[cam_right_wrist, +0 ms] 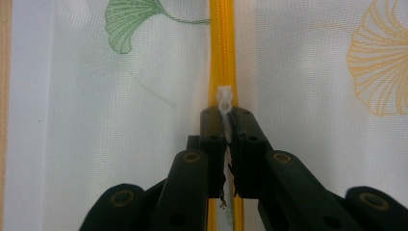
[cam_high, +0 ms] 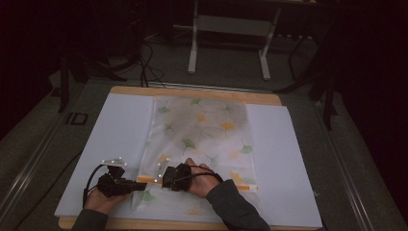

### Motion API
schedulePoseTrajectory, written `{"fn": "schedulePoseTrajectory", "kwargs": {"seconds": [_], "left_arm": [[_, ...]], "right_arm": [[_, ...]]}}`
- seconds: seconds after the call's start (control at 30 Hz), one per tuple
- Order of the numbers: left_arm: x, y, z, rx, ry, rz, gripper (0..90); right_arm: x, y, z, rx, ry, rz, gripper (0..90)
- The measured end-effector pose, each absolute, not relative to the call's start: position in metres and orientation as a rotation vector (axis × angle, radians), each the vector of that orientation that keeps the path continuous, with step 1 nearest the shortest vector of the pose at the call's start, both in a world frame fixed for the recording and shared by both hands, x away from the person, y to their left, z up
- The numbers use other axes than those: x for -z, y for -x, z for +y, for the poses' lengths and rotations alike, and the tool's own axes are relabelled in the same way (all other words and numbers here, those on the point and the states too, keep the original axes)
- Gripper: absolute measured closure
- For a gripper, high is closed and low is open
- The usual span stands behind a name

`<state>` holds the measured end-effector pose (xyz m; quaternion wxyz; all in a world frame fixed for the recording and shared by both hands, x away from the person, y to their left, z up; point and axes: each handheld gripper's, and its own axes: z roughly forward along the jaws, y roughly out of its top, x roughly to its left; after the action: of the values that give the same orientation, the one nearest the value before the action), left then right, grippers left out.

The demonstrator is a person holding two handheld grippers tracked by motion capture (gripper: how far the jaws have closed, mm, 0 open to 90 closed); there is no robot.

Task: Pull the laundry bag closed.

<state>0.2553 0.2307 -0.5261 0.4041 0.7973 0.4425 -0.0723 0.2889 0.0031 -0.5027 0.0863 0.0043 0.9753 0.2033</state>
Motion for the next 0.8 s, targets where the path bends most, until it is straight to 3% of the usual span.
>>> {"fn": "schedulePoseTrajectory", "kwargs": {"seconds": [0.8], "left_arm": [[0.525,-0.255,0.234,0.176,-2.0,1.123,86.8]], "right_arm": [[0.504,-0.291,-0.018,-0.589,-0.049,2.904,85.0]]}}
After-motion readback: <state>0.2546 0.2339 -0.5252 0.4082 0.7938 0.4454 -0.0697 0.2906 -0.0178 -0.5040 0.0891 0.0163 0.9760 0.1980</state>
